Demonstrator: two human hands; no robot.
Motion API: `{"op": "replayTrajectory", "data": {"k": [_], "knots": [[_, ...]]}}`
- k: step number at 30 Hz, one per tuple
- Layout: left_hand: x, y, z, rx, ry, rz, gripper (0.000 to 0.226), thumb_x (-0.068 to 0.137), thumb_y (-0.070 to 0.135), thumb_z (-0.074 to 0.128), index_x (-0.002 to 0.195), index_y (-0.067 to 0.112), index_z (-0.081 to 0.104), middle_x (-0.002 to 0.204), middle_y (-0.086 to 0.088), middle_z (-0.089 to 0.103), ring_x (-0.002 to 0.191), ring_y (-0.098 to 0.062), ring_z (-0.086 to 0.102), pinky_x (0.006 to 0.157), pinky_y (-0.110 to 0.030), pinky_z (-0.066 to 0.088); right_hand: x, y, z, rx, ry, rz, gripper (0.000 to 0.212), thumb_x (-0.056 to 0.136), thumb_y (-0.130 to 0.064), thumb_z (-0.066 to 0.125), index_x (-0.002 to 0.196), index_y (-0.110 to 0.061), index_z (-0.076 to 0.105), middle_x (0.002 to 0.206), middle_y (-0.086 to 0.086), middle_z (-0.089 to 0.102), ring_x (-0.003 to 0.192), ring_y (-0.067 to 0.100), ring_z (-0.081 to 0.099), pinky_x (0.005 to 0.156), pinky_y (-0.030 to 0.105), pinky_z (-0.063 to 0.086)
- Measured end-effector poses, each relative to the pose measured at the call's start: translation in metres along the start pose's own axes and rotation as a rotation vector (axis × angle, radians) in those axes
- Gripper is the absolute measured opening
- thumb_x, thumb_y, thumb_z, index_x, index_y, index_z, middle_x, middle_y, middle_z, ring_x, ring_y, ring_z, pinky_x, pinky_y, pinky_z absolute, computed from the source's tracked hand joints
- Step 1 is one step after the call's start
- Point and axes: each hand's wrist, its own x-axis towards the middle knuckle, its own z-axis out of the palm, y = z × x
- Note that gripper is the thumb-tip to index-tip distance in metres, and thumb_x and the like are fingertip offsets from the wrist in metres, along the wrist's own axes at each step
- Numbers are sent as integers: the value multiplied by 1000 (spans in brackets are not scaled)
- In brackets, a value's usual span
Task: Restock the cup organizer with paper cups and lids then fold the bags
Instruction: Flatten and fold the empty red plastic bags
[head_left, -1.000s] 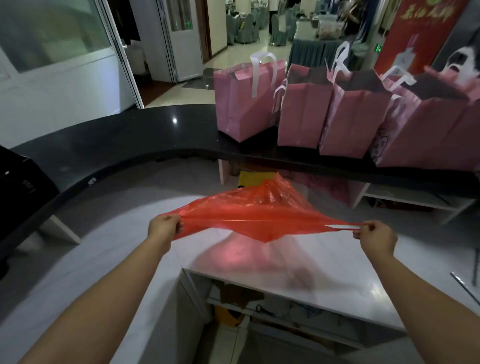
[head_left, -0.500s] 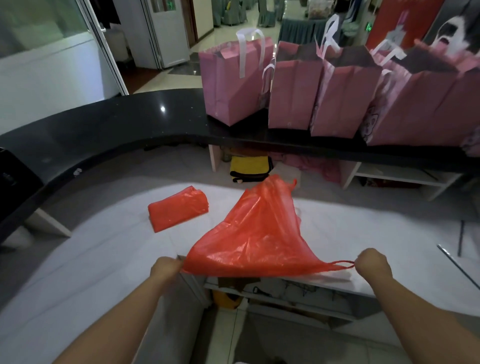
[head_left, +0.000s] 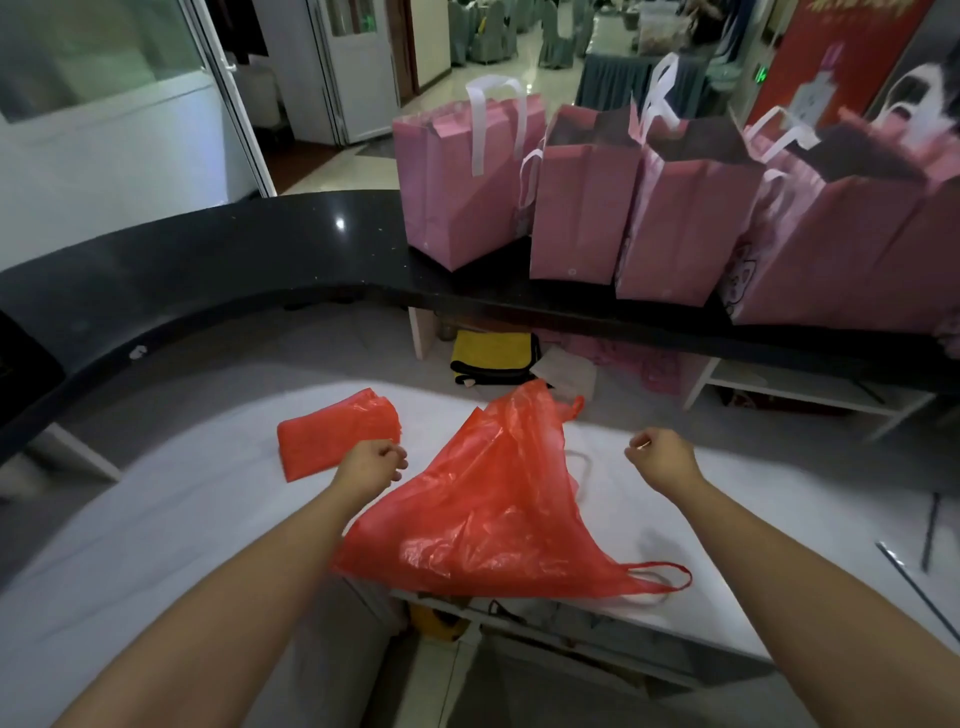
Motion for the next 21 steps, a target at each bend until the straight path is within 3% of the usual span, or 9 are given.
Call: {"op": "replayTrajectory", "data": {"k": [3, 6, 11, 14, 18, 21], "knots": [[8, 24, 14, 33, -34, 58, 23, 99, 6, 49, 106, 8, 71, 99, -7, 72, 79, -18, 67, 69, -27, 50, 20, -14, 4, 37, -26, 3, 28, 95, -20, 62, 72, -3, 60, 70, 12, 62, 71, 28, 55, 63, 36, 43], [24, 40, 25, 79, -81, 115, 22, 99, 11, 55, 114, 12, 71, 106, -5, 71, 83, -16, 68, 68, -24, 48, 38, -25, 13, 117, -55, 61, 27, 94, -12, 54, 84, 8, 68, 82, 23, 70, 68, 27, 56, 62, 34, 45], [65, 57, 39, 214, -174, 269, 27, 101, 21, 54, 124, 23, 67, 114, 5, 65, 87, -11, 60, 71, -24, 44, 56, -45, 23, 226, -38, 103, 30, 95, -17, 53, 83, 2, 73, 83, 18, 74, 59, 15, 56, 55, 25, 40], [86, 63, 47, 337, -264, 347, 30, 102, 26, 55, 130, 24, 65, 116, 6, 62, 95, -12, 57, 84, -29, 42, 62, -48, 32, 249, -18, 151, 32, 93, -21, 52, 78, -2, 73, 82, 13, 74, 65, 17, 59, 57, 25, 42], [106, 65, 59, 424, -373, 419, 34, 100, 35, 59, 131, 24, 65, 117, 3, 63, 95, -12, 56, 85, -29, 43, 72, -54, 36, 290, -106, 283, 47, 90, -45, 58, 83, 1, 68, 77, 11, 68, 61, 23, 47, 54, 30, 39], [114, 64, 65, 436, -382, 419, 25, 97, 37, 64, 113, 20, 74, 105, 5, 68, 90, -10, 58, 80, -26, 42, 79, -58, 43, 285, -209, 393, 56, 85, -57, 61, 81, -2, 69, 71, 8, 62, 56, 21, 42, 48, 25, 33]]}}
